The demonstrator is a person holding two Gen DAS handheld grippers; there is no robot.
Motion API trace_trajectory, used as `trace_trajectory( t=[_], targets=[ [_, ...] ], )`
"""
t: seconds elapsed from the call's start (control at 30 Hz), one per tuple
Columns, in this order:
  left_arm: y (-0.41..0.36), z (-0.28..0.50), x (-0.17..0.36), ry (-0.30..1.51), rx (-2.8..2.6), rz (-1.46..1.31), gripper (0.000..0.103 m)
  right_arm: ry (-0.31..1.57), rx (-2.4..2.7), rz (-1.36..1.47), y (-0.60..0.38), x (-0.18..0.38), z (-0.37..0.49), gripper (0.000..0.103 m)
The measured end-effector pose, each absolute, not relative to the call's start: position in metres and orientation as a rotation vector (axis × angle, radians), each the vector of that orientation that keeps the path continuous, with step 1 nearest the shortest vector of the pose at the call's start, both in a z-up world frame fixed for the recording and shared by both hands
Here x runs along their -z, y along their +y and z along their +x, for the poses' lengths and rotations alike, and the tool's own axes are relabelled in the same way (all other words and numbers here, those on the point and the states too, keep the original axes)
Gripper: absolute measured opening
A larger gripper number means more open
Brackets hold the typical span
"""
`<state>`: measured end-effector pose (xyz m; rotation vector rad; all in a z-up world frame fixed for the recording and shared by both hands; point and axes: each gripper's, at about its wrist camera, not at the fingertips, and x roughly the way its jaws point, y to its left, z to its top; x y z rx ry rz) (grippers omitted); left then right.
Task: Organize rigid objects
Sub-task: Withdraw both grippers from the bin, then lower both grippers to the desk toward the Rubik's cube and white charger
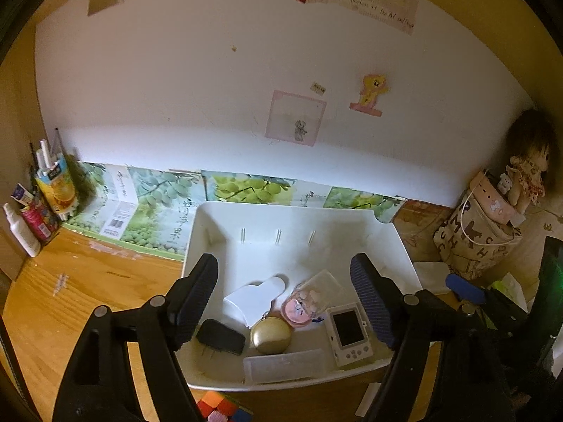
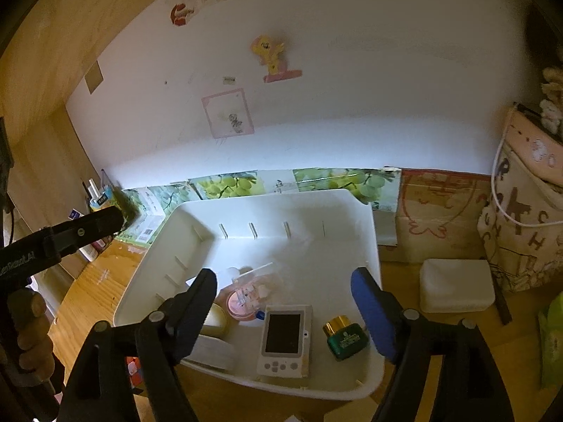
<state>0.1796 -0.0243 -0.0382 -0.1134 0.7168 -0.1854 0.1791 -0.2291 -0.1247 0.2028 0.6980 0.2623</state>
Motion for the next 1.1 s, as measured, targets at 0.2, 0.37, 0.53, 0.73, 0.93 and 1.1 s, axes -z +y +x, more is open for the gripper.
trace_trajectory(
  t=[0.2,0.37,0.53,0.73,0.93,1.1],
  targets=[
    [-0.024,0.16,0.03,0.698,0.149,-0.108,0.081,0.701,-0.26,0.209,-0.236,0.12,0.165,0.08],
    [-0.025,0.143,0.026,0.698,0.123,-0.114,0.082,0.705,-0.268,0.214,-0.24,0.116,0.151,0.08],
    [-0.025,0.121,0.024,0.692,0.093,-0.11,0.082,0.72,-0.28,0.232,-0.246,0.115,0.138,0.08],
    [-0.022,0.095,0.026,0.693,0.064,-0.118,0.082,0.764,-0.284,0.242,-0.251,0.122,0.119,0.08],
    [-0.014,0.068,0.029,0.705,0.026,-0.132,0.082,0.803,-0.292,0.255,-0.253,0.131,0.102,0.08],
    [-0.004,0.046,0.037,0.722,-0.023,-0.143,0.082,0.838,-0.307,0.26,-0.251,0.136,0.091,0.08]
  ],
)
